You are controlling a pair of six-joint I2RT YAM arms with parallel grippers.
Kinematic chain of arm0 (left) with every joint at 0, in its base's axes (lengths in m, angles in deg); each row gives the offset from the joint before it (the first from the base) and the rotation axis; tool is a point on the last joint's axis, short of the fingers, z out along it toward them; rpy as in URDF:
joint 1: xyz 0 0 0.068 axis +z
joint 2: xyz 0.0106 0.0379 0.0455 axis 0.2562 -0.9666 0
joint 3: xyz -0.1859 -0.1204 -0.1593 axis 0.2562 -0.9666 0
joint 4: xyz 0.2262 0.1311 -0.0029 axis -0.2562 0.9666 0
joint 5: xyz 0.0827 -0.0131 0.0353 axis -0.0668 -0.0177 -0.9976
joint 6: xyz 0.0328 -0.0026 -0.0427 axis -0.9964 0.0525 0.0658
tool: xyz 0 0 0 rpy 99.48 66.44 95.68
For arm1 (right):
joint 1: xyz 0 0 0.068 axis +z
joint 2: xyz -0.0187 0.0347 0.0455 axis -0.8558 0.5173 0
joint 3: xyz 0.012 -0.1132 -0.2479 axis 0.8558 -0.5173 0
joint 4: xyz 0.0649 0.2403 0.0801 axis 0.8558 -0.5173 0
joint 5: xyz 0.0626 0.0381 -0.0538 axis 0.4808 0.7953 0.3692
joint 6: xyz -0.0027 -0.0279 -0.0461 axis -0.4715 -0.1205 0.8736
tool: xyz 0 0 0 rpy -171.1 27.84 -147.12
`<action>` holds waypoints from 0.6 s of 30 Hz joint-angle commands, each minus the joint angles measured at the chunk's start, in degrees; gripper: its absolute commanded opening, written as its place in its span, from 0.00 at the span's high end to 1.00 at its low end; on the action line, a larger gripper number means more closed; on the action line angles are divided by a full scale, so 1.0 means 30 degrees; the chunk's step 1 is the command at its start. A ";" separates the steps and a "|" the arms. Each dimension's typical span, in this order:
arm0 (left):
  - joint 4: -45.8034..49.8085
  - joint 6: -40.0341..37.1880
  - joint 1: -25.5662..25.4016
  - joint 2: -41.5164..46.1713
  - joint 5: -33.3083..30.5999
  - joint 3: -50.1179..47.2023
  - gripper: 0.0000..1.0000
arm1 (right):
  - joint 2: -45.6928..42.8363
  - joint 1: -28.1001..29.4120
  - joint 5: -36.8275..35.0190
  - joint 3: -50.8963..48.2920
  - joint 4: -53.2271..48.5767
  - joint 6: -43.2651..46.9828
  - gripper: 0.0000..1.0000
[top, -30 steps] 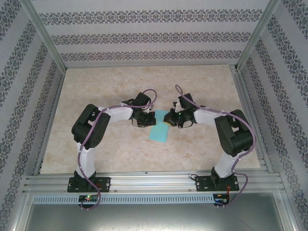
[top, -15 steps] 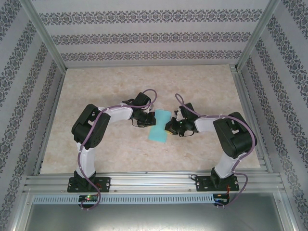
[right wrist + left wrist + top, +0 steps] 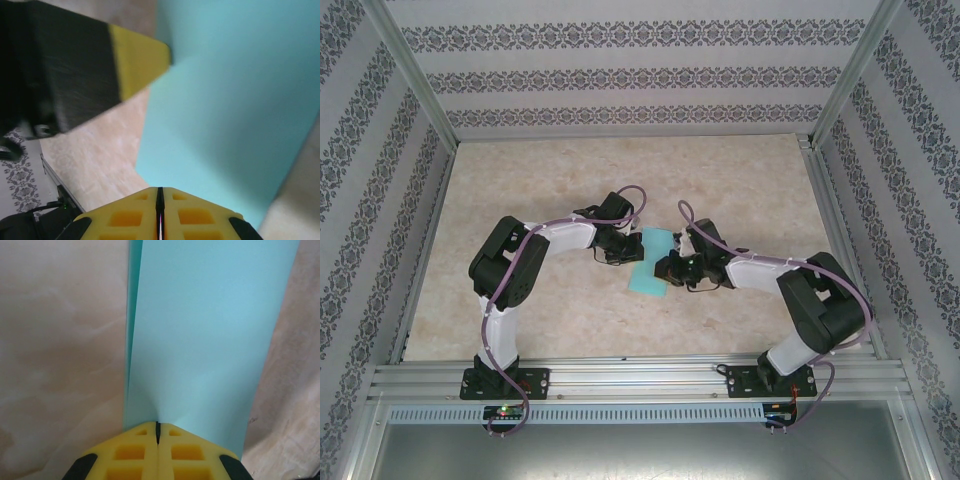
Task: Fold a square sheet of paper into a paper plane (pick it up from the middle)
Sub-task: First fold the paper in half at the center of the table.
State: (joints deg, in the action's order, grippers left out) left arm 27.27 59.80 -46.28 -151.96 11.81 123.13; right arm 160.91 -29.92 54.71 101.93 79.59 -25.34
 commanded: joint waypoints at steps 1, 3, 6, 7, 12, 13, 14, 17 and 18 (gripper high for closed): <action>0.1396 -0.0285 -0.0275 -0.0527 0.0068 -0.0100 1.00 | 0.1122 0.0225 -0.0243 -0.0890 0.1113 -0.0636 0.90; 0.1439 -0.0313 -0.0294 -0.0532 0.0041 -0.0074 1.00 | 0.1448 0.0300 -0.0285 -0.1293 0.1482 -0.0709 0.90; 0.1513 -0.0381 -0.0286 -0.0493 -0.0030 -0.0068 1.00 | 0.1406 0.0346 -0.0426 -0.1691 0.1521 -0.0731 0.90; 0.1542 -0.0376 -0.0273 -0.0467 -0.0004 -0.0060 1.00 | 0.1215 0.0340 -0.0451 -0.1755 0.1451 -0.0757 0.90; 0.1601 -0.0432 -0.0283 -0.0448 -0.0087 -0.0063 1.00 | -0.0652 0.0486 -0.0597 -0.1428 0.0337 -0.0471 0.90; 0.1593 -0.0411 -0.0272 -0.0452 -0.0052 -0.0039 1.00 | -0.0903 0.0569 -0.0615 -0.1311 0.0081 -0.0348 0.90; 0.1572 -0.0403 -0.0272 -0.0448 -0.0033 -0.0045 1.00 | -0.1054 0.0660 -0.0616 -0.1222 -0.0076 -0.0250 0.89; 0.1542 -0.0374 -0.0279 -0.0448 -0.0005 -0.0016 1.00 | -0.0849 0.0895 -0.0623 -0.1228 -0.0210 -0.0236 0.90; 0.1557 -0.0373 -0.0275 -0.0448 -0.0019 0.0027 1.00 | -0.0716 0.0957 -0.0680 -0.1264 -0.0261 -0.0236 0.89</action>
State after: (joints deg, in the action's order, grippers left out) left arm 27.67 59.60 -46.28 -151.96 12.05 123.15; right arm 158.57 -27.82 53.64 97.67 81.03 -26.76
